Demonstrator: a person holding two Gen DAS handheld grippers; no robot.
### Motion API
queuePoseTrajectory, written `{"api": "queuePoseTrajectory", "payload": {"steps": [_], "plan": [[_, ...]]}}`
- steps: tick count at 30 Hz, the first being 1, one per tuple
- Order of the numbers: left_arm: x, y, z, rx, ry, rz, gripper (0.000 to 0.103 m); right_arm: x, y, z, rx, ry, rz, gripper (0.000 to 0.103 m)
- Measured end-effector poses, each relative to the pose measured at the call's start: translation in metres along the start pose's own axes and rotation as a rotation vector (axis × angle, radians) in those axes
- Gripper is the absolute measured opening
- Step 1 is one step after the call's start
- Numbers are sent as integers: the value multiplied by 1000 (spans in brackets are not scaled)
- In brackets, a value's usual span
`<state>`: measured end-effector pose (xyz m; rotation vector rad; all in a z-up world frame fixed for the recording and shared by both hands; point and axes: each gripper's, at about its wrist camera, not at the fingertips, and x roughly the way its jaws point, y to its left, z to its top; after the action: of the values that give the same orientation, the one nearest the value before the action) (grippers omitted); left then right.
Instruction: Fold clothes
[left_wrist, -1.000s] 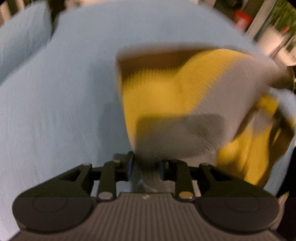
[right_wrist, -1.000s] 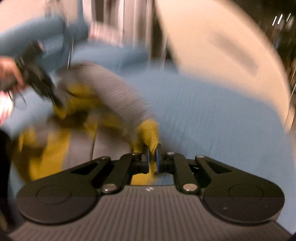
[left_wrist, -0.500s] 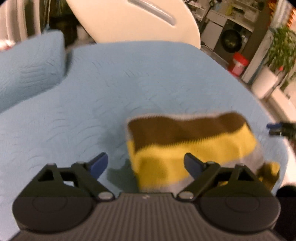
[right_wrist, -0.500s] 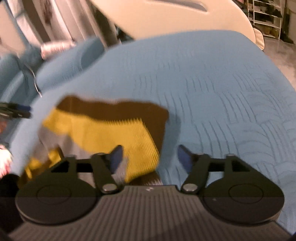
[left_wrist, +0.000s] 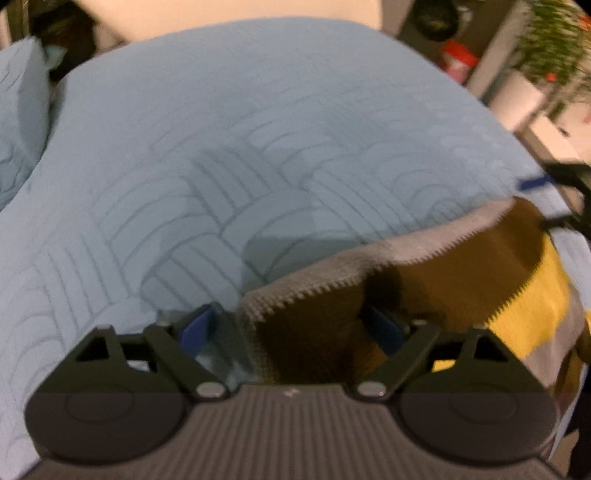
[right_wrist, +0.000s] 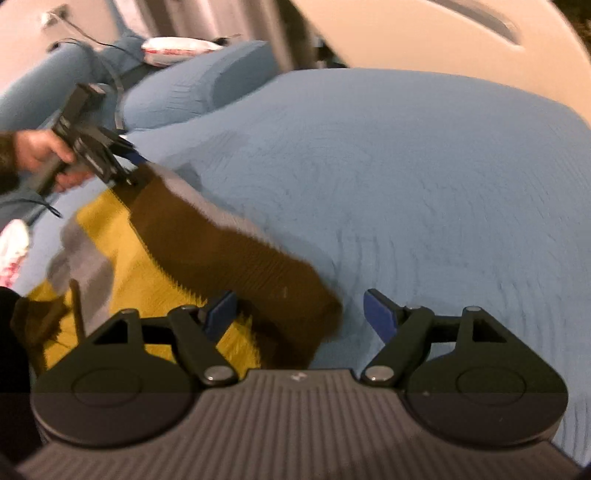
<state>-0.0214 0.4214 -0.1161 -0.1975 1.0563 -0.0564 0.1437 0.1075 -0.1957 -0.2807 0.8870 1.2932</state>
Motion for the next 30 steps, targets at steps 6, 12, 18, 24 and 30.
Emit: {"api": "queuePoseTrajectory", "payload": {"steps": [6,12,18,24,30], "plan": [[-23,-18,-4,115,1,-60,20,38,15,21,-68,229,153,31],[-100,-65,-4,328,-178,83,20,-22,102,37,-558,42,-178,25],[-145,-148,-107,608,-143,103,31,-102,202,-71,-1071,-133,-445,27],[-87,-182,-216,602,159,64,29,-86,231,-186,-1042,187,-268,34],[-109,-171,-240,532,183,125,61,-114,247,-196,-866,288,-299,73]]}}
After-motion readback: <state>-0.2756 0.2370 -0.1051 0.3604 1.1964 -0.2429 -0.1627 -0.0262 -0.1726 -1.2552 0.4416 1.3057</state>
